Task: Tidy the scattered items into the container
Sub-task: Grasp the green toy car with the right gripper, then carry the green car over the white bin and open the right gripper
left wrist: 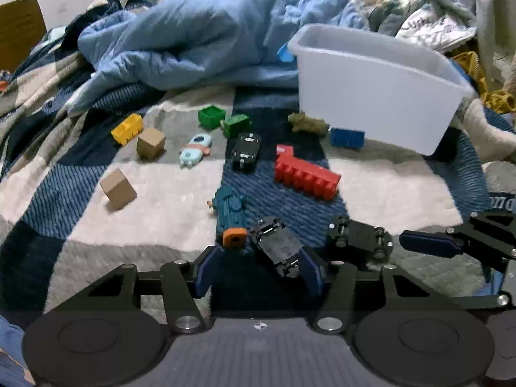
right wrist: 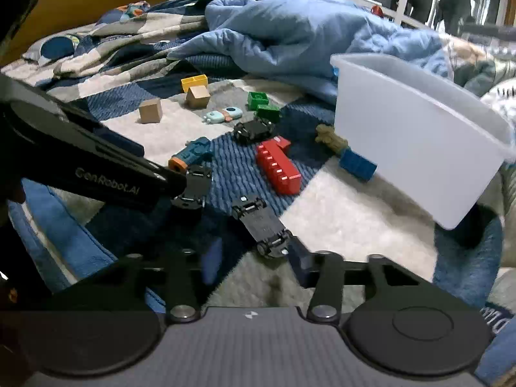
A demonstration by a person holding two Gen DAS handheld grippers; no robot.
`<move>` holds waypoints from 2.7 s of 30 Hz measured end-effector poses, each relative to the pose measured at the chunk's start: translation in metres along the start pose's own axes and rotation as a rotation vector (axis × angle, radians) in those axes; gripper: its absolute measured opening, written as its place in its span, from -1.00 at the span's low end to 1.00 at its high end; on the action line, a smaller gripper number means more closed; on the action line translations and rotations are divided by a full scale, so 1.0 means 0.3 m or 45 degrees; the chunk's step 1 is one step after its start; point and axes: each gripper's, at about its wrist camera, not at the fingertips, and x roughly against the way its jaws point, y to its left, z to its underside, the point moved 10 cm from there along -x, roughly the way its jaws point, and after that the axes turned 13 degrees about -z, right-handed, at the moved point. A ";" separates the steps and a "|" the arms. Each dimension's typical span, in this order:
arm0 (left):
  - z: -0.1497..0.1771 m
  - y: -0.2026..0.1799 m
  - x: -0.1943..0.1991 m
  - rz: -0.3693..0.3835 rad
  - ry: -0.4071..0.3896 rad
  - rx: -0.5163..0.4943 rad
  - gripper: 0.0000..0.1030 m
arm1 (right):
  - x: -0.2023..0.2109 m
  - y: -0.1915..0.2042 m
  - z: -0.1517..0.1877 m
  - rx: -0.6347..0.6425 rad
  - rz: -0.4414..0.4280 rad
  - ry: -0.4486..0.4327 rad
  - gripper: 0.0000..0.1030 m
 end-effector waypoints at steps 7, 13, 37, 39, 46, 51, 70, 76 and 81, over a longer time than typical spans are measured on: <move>0.007 -0.028 -0.064 0.066 0.090 0.066 0.15 | -0.047 -0.039 0.009 -0.003 -0.036 -0.027 -0.17; -0.022 -0.095 -0.097 0.094 0.100 0.031 0.17 | -0.083 -0.061 -0.008 0.002 -0.059 -0.026 -0.15; -0.054 -0.013 -0.017 0.126 -0.014 -0.135 -0.34 | -0.058 0.012 -0.074 -0.038 0.055 -0.038 -0.71; -0.059 -0.004 -0.016 0.114 -0.024 -0.138 -0.34 | -0.053 0.009 -0.082 -0.046 0.076 -0.038 -0.71; -0.073 -0.006 0.002 0.131 -0.053 -0.144 -0.35 | -0.039 -0.020 -0.084 -0.090 0.142 -0.027 -0.71; -0.113 -0.019 0.027 0.152 -0.086 -0.146 -0.35 | -0.019 -0.045 -0.089 -0.102 0.174 -0.042 -0.71; -0.485 -0.154 0.121 0.262 -0.263 -0.108 -0.35 | 0.179 -0.226 -0.231 -0.098 0.338 -0.221 -0.71; -0.721 -0.265 0.109 0.258 -0.353 -0.145 -0.35 | 0.258 -0.377 -0.342 -0.130 0.435 -0.299 -0.70; -0.858 -0.393 0.015 0.261 -0.345 -0.187 -0.35 | 0.276 -0.534 -0.400 -0.199 0.490 -0.315 -0.70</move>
